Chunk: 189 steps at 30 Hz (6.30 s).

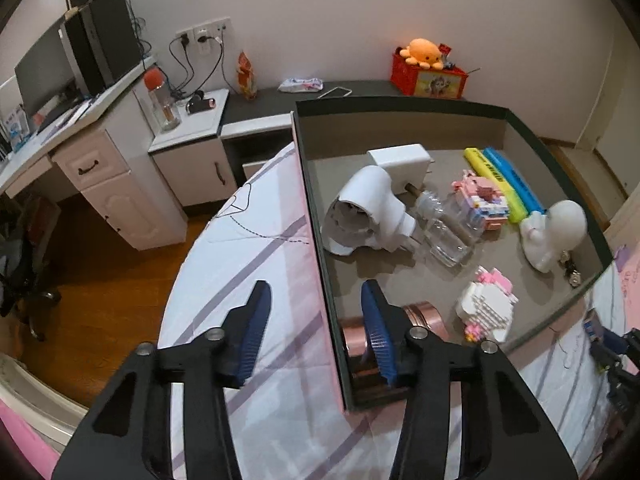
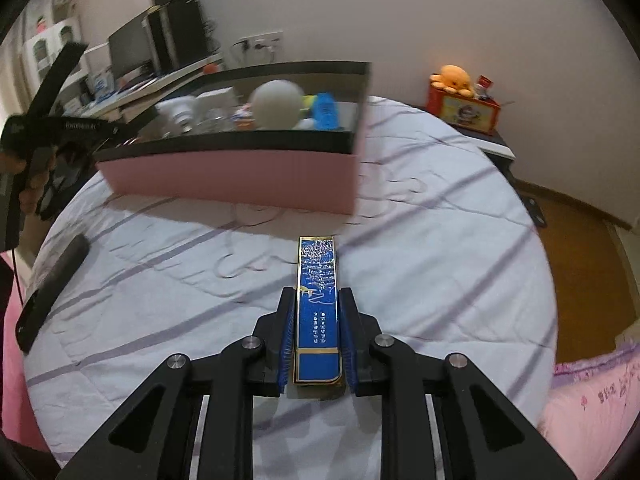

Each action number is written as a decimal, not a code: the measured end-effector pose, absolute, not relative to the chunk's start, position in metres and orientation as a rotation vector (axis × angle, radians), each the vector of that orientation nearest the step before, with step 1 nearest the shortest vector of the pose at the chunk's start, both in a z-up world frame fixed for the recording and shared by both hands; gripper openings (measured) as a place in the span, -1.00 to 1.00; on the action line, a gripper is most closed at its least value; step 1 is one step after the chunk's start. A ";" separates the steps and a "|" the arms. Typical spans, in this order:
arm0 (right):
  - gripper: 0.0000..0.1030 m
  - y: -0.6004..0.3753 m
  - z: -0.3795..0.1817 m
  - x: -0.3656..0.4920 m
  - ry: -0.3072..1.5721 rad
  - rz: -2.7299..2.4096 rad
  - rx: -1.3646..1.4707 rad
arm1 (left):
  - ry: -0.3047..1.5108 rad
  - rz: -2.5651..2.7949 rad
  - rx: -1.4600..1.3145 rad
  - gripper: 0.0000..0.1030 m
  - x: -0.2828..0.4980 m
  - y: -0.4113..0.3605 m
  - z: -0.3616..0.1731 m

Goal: Organize rigid objects
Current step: 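Close right tool around the blue lighter and lift it, then carry the blue lighter with right tool into the pink box, then open right tool to release the lighter and withdraw from the box, then move left tool to the black remote and grasp its battery end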

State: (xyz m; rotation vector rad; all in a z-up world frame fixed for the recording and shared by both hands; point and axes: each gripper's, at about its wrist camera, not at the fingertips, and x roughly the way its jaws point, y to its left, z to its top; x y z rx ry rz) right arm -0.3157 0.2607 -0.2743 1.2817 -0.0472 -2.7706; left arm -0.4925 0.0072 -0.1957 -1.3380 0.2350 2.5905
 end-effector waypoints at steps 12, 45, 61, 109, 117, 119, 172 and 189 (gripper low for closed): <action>-0.60 0.286 -0.277 -0.326 -0.114 -2.857 1.284 | 0.295 2.581 -1.333 -0.75 -0.498 0.017 -0.207; -0.60 0.254 -0.183 -0.374 -0.044 -2.820 1.035 | 0.251 2.562 -1.287 -0.78 -0.495 0.011 -0.208; -0.60 0.172 -0.238 -0.470 0.026 -2.491 1.386 | 0.253 2.560 -1.295 -0.78 -0.496 0.013 -0.207; 0.11 0.220 -0.207 -0.444 -0.071 -2.666 1.284 | 0.273 2.552 -1.286 -0.77 -0.495 0.017 -0.207; 0.36 0.252 -0.209 -0.421 -0.198 -2.704 1.239 | 0.305 2.575 -1.296 -0.77 -0.491 0.019 -0.203; 0.36 0.255 -0.213 -0.417 -0.194 -2.719 1.241 | 0.320 2.580 -1.299 -0.77 -0.490 0.020 -0.201; 0.49 0.240 -0.254 -0.293 -0.357 -2.650 1.258 | 0.327 2.366 -1.307 -0.12 -0.283 0.026 -0.228; 0.49 0.260 -0.258 -0.283 -0.414 -2.666 1.272 | 0.676 2.449 -1.152 0.71 -0.267 0.095 -0.227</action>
